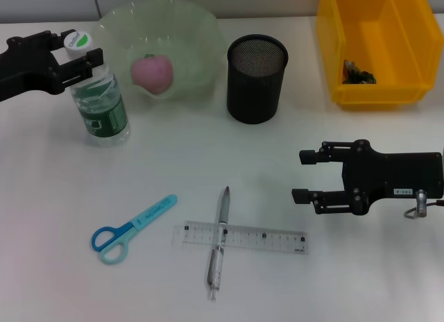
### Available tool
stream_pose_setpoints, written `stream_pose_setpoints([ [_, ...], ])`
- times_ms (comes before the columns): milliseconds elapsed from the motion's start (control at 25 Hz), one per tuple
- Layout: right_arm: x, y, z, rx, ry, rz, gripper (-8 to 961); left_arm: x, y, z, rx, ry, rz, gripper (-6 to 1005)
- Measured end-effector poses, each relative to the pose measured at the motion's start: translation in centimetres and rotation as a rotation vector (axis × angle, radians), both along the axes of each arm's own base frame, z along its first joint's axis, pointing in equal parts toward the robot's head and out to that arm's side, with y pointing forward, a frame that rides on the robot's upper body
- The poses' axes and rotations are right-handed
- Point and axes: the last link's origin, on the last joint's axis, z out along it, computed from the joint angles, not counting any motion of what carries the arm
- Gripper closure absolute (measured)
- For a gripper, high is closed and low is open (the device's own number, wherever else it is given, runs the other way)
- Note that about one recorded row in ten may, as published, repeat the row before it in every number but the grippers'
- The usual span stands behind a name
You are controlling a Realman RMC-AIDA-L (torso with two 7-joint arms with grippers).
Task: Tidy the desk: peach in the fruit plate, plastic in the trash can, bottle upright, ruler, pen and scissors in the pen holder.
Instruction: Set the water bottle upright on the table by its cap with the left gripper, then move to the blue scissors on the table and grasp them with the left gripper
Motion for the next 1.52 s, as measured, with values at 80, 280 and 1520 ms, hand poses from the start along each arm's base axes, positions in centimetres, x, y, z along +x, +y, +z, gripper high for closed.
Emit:
stream_pose_setpoints([
  [80,0.0,0.0,0.0,0.0,0.0,-0.001,225,0.0,0.0,0.0,0.001,-0.003,-0.001,544],
  [280,0.1,-0.1,0.0,-0.001,0.001,-0.002,226,0.2,0.0,0.0,0.003,-0.011,-0.004,352],
  [1520,0.1,-0.1,0.0,0.001,-0.002,-0.006,226,2.8,-3.9,2.2,-0.078,-0.276,-0.219,201],
])
